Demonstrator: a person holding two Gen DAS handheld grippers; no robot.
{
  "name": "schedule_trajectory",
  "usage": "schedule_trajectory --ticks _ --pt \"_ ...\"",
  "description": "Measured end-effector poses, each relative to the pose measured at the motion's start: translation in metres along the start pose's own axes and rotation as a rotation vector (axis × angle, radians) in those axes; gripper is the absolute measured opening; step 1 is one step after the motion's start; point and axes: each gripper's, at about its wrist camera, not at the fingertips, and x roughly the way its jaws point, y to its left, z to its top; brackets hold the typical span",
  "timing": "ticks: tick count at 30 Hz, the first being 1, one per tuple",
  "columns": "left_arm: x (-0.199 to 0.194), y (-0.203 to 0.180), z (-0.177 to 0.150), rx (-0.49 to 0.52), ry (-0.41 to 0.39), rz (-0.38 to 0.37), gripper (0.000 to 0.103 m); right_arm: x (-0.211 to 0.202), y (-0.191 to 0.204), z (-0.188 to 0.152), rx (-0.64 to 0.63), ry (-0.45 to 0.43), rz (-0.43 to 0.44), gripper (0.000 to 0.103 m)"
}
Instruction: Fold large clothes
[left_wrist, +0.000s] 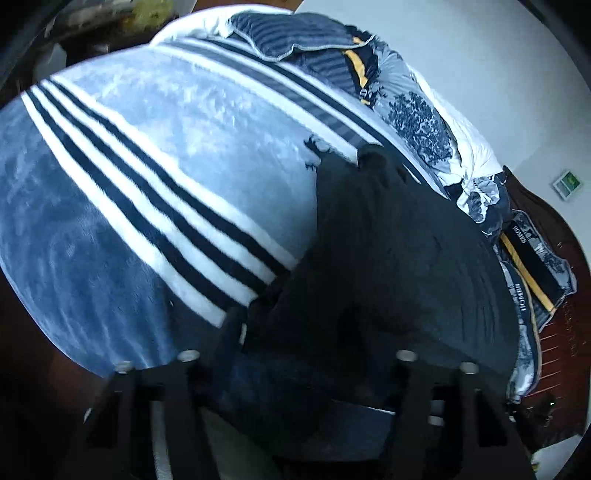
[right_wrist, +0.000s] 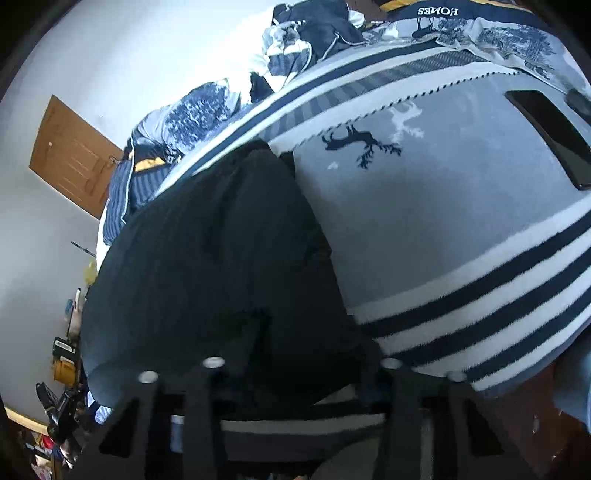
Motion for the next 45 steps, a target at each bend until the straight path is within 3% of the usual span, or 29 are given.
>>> schedule_trajectory --ticks 2,4,6,10,18,22,24,25,26,27,28,29,32,35,39,43,45 --pt "0.001 0.0 -0.002 0.0 0.001 -0.011 0.025 -0.001 -0.001 -0.002 0.003 0.002 0.0 0.028" --pt "0.0 0.0 -0.002 0.009 -0.024 -0.003 0.007 -0.001 -0.004 -0.003 0.019 0.003 -0.001 0.021" --pt "-0.001 -0.001 -0.003 0.021 -0.039 0.01 0.004 0.001 -0.008 -0.003 0.038 0.008 -0.022 0.013" --pt "-0.002 -0.007 -0.002 0.057 -0.081 0.06 0.003 0.001 -0.001 -0.004 0.006 0.003 -0.074 0.007" --pt "0.02 -0.005 0.007 0.065 -0.049 0.205 0.002 0.018 0.002 -0.007 -0.009 0.073 -0.224 0.007" --pt "0.009 0.0 0.004 0.029 -0.067 0.18 0.004 0.014 0.003 -0.01 -0.02 0.055 -0.236 0.009" --pt "-0.008 0.006 0.001 -0.018 -0.103 0.158 0.011 0.008 -0.002 -0.011 0.006 0.056 -0.196 0.011" --pt "-0.016 0.004 0.0 -0.021 -0.129 0.151 0.02 -0.001 -0.007 -0.011 0.04 0.04 -0.162 0.013" --pt "-0.027 -0.002 -0.004 0.002 -0.169 0.168 0.036 -0.007 -0.008 -0.01 0.058 0.03 -0.152 0.021" --pt "-0.034 -0.01 -0.007 0.033 -0.195 0.192 0.046 -0.022 -0.008 -0.011 0.077 0.007 -0.162 0.037" --pt "-0.041 -0.023 -0.012 0.08 -0.227 0.212 0.066 -0.034 -0.004 -0.011 0.078 -0.022 -0.159 0.051" --pt "-0.045 -0.039 -0.015 0.126 -0.247 0.221 0.078 -0.046 0.004 -0.012 0.076 -0.052 -0.146 0.078" --pt "-0.038 -0.086 -0.016 0.248 -0.244 0.22 0.079 -0.071 0.045 -0.007 -0.029 -0.129 -0.093 0.082" --pt "-0.011 -0.144 -0.012 0.4 -0.207 0.27 0.079 -0.065 0.095 0.005 -0.146 -0.109 -0.082 0.082" --pt "0.039 -0.186 -0.003 0.554 -0.158 0.304 0.079 -0.025 0.151 0.025 -0.272 -0.045 -0.06 0.082" --pt "0.09 -0.185 0.015 0.565 -0.09 0.433 0.08 0.03 0.182 0.038 -0.344 0.057 -0.07 0.082" --pt "0.101 -0.171 0.027 0.523 -0.077 0.444 0.081 0.059 0.181 0.046 -0.352 0.098 -0.103 0.083"
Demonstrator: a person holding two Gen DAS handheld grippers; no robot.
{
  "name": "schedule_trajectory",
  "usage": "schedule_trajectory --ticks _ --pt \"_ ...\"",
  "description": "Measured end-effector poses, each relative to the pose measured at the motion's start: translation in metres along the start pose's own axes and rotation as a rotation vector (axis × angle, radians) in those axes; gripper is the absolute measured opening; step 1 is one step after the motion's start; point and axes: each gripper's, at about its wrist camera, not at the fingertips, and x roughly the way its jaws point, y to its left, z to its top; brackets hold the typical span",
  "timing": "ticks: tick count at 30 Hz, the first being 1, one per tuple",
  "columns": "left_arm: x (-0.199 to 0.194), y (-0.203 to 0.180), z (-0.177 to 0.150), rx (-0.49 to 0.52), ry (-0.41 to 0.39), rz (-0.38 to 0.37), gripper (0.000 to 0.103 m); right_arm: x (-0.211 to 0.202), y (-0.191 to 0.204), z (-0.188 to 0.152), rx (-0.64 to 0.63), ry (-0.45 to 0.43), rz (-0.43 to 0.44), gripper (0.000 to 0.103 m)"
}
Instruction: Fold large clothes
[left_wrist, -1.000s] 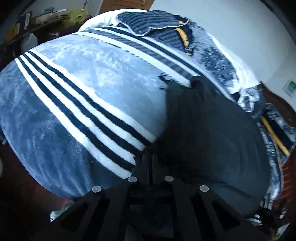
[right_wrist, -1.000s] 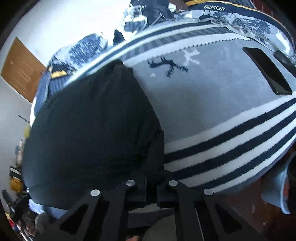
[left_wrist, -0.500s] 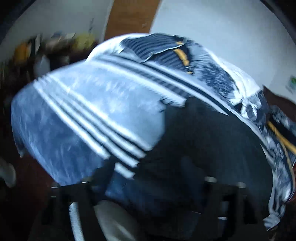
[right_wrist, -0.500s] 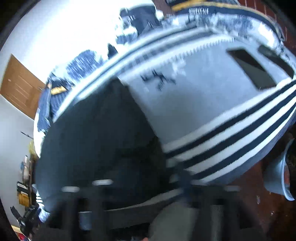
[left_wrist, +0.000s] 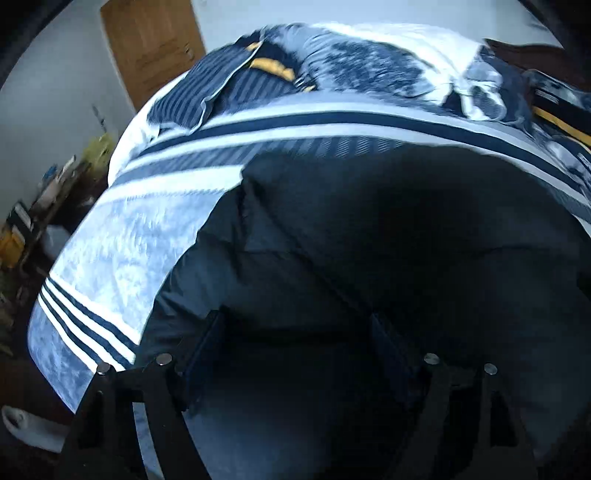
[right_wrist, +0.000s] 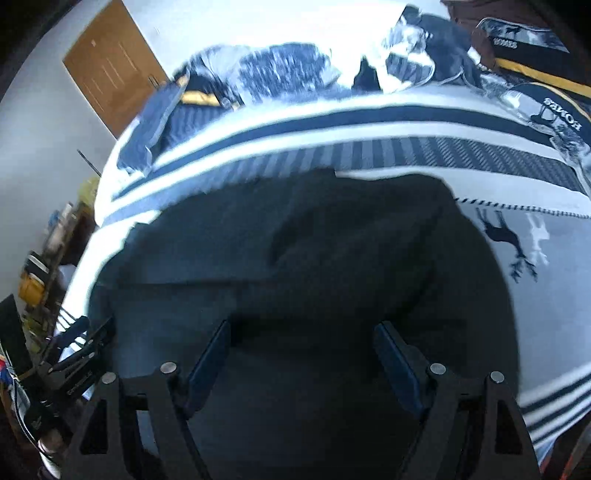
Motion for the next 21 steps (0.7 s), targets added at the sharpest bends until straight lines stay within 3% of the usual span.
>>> schedule_trajectory --ticks 4,9,16,21 --pt "0.026 0.025 0.006 -0.076 0.046 -0.001 0.082 0.026 -0.013 0.005 0.004 0.018 -0.079 0.082" --pt "0.048 0.024 0.011 -0.081 0.064 0.001 0.086 0.047 -0.031 0.002 0.042 0.025 -0.085 0.084" --pt "0.055 0.027 0.011 -0.083 0.086 -0.006 0.09 0.066 -0.03 0.003 -0.011 0.048 -0.136 0.086" --pt "0.033 0.045 0.005 -0.13 0.103 -0.069 0.09 0.065 -0.033 0.006 0.004 0.11 -0.172 0.087"
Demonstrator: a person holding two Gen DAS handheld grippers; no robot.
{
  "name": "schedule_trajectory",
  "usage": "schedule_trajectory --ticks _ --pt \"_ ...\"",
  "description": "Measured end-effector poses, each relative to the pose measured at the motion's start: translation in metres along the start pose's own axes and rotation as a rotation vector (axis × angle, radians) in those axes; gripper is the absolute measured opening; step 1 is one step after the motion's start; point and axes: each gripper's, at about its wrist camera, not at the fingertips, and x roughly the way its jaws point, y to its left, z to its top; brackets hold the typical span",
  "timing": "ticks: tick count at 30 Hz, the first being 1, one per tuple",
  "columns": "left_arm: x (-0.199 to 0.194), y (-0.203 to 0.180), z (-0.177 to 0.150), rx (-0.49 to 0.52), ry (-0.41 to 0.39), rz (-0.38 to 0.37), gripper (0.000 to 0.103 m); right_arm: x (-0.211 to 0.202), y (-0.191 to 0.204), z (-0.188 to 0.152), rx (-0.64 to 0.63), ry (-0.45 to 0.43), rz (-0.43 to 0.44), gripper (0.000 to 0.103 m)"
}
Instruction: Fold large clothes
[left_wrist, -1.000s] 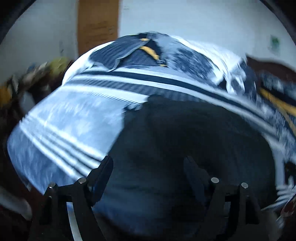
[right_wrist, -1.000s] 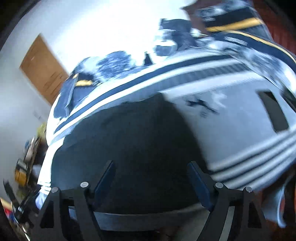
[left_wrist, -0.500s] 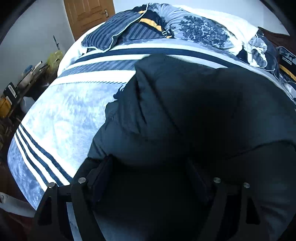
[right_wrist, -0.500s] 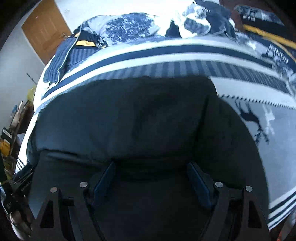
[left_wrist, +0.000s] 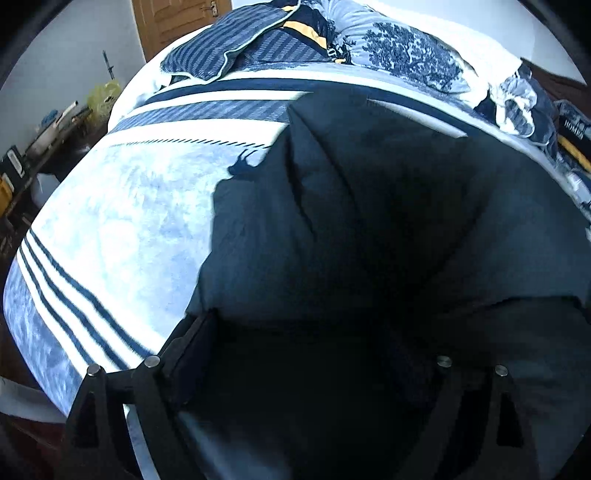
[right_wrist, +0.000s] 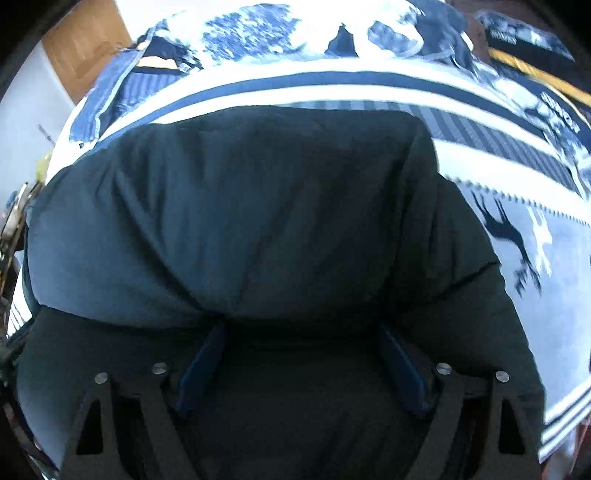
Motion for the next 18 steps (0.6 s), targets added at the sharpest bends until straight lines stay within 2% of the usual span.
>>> schedule_trajectory --ticks 2,7,10,13,16,18 --pt "-0.018 0.008 -0.01 -0.011 -0.032 -0.011 0.09 -0.021 0.0 -0.006 0.034 -0.018 -0.022 0.087" --pt "-0.054 0.016 -0.029 -0.01 -0.125 -0.027 0.09 -0.069 0.003 -0.043 0.058 -0.083 0.065 0.087" --pt "-0.05 0.015 -0.02 0.021 -0.101 0.011 0.09 -0.075 0.006 -0.048 0.028 -0.088 0.072 0.087" --pt "-0.041 0.028 0.006 0.006 -0.101 0.024 0.09 -0.071 0.011 -0.032 -0.005 -0.088 0.053 0.087" --pt "-0.014 0.049 0.04 -0.012 -0.049 0.028 0.09 -0.067 0.001 -0.005 -0.014 -0.092 0.069 0.087" --pt "-0.005 0.059 0.048 -0.043 -0.015 0.006 0.09 -0.055 -0.018 0.02 -0.006 -0.075 0.057 0.087"
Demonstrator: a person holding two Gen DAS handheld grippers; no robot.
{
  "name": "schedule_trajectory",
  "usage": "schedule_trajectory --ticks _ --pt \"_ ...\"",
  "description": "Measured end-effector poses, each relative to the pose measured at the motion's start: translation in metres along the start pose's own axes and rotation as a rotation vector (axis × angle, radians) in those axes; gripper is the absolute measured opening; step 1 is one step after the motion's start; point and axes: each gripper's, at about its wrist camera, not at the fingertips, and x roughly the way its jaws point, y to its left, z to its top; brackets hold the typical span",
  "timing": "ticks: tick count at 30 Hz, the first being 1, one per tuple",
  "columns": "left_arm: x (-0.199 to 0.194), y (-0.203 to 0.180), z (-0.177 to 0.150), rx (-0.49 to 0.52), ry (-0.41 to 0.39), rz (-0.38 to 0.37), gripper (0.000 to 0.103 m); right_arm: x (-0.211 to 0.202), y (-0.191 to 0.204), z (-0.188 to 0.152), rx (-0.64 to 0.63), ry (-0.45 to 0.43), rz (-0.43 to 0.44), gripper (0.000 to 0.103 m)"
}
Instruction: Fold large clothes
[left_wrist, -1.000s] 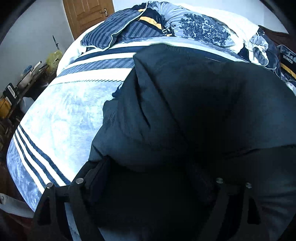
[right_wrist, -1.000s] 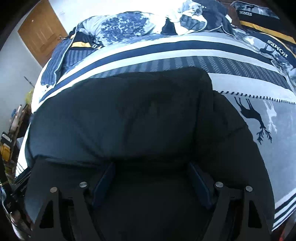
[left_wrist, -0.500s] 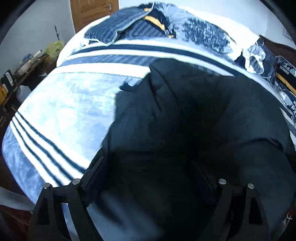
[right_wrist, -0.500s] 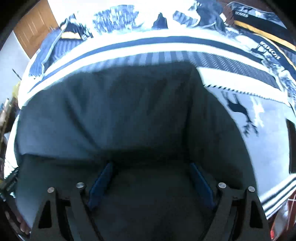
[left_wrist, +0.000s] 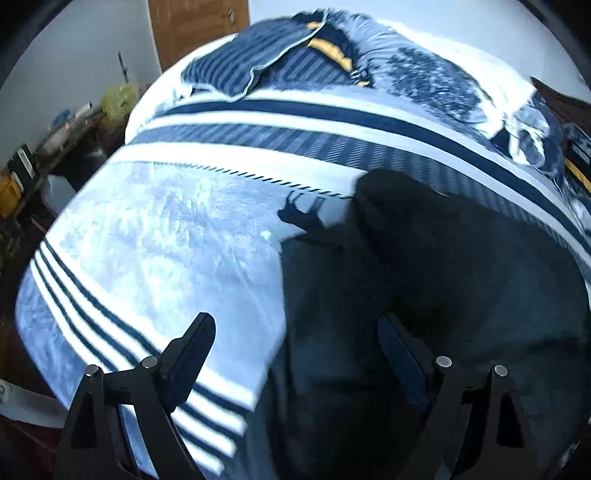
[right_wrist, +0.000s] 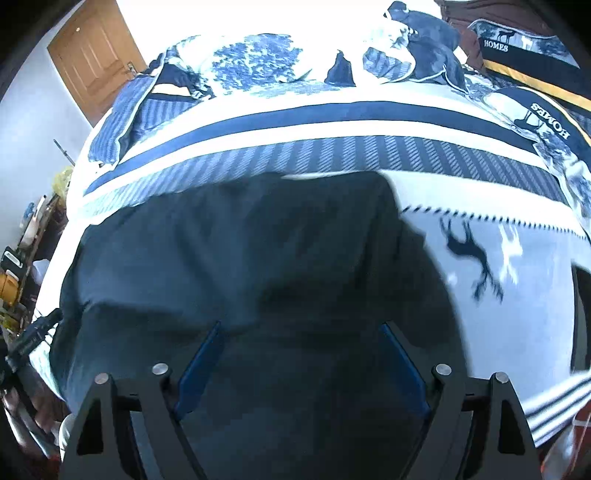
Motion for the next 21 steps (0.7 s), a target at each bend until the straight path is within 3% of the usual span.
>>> schedule_trajectory --ticks 3,5,9,12,14,16,17,18,21 --pt "0.028 0.018 0.014 -0.091 0.072 -0.096 0.09 0.019 -0.034 0.03 0.053 0.024 0.019 0.087" --pt "0.059 0.032 0.025 -0.149 0.178 -0.202 0.09 0.033 -0.053 0.045 0.097 0.054 0.054 0.087" --pt "0.097 0.041 0.027 -0.244 0.356 -0.383 0.094 0.083 -0.091 0.068 0.249 0.181 0.243 0.087" --pt "0.107 0.036 0.033 -0.242 0.395 -0.414 0.102 0.12 -0.101 0.073 0.291 0.272 0.349 0.089" --pt "0.112 0.03 0.042 -0.22 0.416 -0.394 0.103 0.132 -0.101 0.077 0.285 0.278 0.391 0.089" --pt "0.105 0.018 0.048 -0.169 0.409 -0.433 0.101 0.135 -0.1 0.079 0.285 0.273 0.428 0.089" --pt "0.1 0.012 0.05 -0.155 0.403 -0.448 0.092 0.137 -0.095 0.079 0.269 0.283 0.441 0.086" --pt "0.096 0.007 0.051 -0.158 0.398 -0.472 0.089 0.134 -0.092 0.078 0.241 0.278 0.435 0.074" --pt "0.1 -0.01 0.051 -0.101 0.392 -0.442 0.087 0.134 -0.087 0.073 0.212 0.283 0.464 0.067"
